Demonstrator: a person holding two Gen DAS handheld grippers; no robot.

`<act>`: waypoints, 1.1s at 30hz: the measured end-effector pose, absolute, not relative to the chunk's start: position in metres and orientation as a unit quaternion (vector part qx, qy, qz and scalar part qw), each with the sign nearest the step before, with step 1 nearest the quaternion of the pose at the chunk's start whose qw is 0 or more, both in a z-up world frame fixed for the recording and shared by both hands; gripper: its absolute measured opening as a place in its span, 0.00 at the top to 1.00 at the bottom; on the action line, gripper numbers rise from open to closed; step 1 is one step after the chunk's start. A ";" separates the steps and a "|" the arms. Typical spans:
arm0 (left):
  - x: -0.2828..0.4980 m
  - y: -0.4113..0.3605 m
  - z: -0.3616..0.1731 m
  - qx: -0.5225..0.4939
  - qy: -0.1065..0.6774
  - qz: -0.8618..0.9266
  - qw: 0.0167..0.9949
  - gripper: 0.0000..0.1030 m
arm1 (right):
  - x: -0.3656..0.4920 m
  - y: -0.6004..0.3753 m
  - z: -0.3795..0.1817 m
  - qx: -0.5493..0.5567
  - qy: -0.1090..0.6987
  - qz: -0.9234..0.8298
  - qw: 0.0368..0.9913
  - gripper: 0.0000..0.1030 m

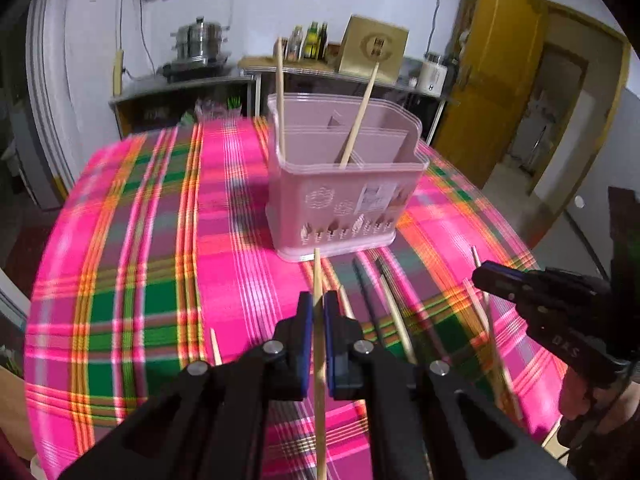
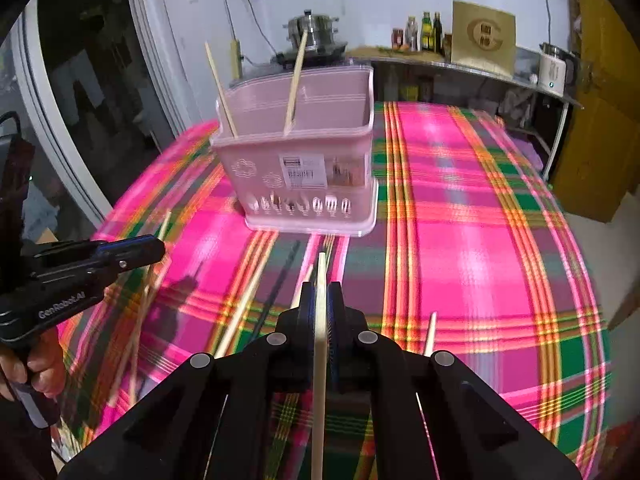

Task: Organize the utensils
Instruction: 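Close the left tool on a bamboo chopstick while the right tool grasps another, then lift both chopsticks upright and carry them over the pink holder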

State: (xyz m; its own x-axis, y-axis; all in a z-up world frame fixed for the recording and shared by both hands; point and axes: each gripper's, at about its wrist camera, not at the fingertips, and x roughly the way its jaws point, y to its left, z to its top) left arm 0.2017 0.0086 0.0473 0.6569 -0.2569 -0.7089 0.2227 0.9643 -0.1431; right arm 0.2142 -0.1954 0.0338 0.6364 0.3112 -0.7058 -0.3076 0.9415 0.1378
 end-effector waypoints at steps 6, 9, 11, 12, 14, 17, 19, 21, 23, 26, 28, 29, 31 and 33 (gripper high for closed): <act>0.189 0.011 0.083 -0.020 0.354 -0.137 0.925 0.94 | 0.201 -0.201 0.064 0.009 0.353 0.177 0.919 0.95; 0.186 0.013 0.091 -0.021 0.347 -0.139 0.927 0.94 | 0.194 -0.201 0.074 0.010 0.341 0.179 0.923 0.95; 0.183 0.014 0.093 -0.022 0.344 -0.139 0.928 0.94 | 0.189 -0.203 0.077 0.010 0.335 0.179 0.925 0.95; 0.181 0.015 0.094 -0.023 0.342 -0.141 0.929 0.94 | 0.187 -0.203 0.080 0.010 0.332 0.179 0.926 0.95; 0.177 0.015 0.096 -0.023 0.340 -0.143 0.929 0.94 | 0.182 -0.205 0.085 0.010 0.326 0.181 0.928 0.95; 0.170 0.013 0.097 -0.022 0.338 -0.146 0.930 0.94 | 0.176 -0.206 0.089 0.008 0.321 0.183 0.929 0.95; 0.166 0.012 0.098 -0.019 0.337 -0.148 0.929 0.94 | 0.174 -0.207 0.089 0.007 0.320 0.186 0.929 0.95; 0.163 0.011 0.097 -0.016 0.338 -0.149 0.929 0.94 | 0.171 -0.207 0.089 0.004 0.320 0.187 0.929 0.95; 0.159 0.011 0.097 -0.015 0.337 -0.150 0.929 0.94 | 0.166 -0.207 0.090 0.001 0.319 0.188 0.929 0.95; 0.155 0.012 0.098 -0.015 0.338 -0.152 0.929 0.94 | 0.163 -0.209 0.093 -0.002 0.316 0.190 0.929 0.95; 0.154 0.013 0.100 -0.013 0.337 -0.151 0.929 0.94 | 0.161 -0.209 0.096 -0.003 0.313 0.190 0.930 0.95; 0.154 0.013 0.101 -0.014 0.336 -0.150 0.930 0.94 | 0.161 -0.210 0.097 -0.003 0.311 0.190 0.931 0.95; 0.153 0.013 0.105 -0.013 0.333 -0.150 0.931 0.94 | 0.160 -0.211 0.101 -0.002 0.306 0.191 0.933 0.95; 0.152 0.013 0.109 -0.012 0.330 -0.151 0.932 0.94 | 0.159 -0.212 0.104 -0.001 0.300 0.193 0.934 0.95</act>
State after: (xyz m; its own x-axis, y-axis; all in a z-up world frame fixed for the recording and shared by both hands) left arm 0.1522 0.0126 0.1091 0.7364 -0.2896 -0.6115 0.2738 0.9540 -0.1221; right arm 0.1590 -0.2119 0.1043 0.7457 0.3592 -0.5612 -0.3609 0.9257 0.1130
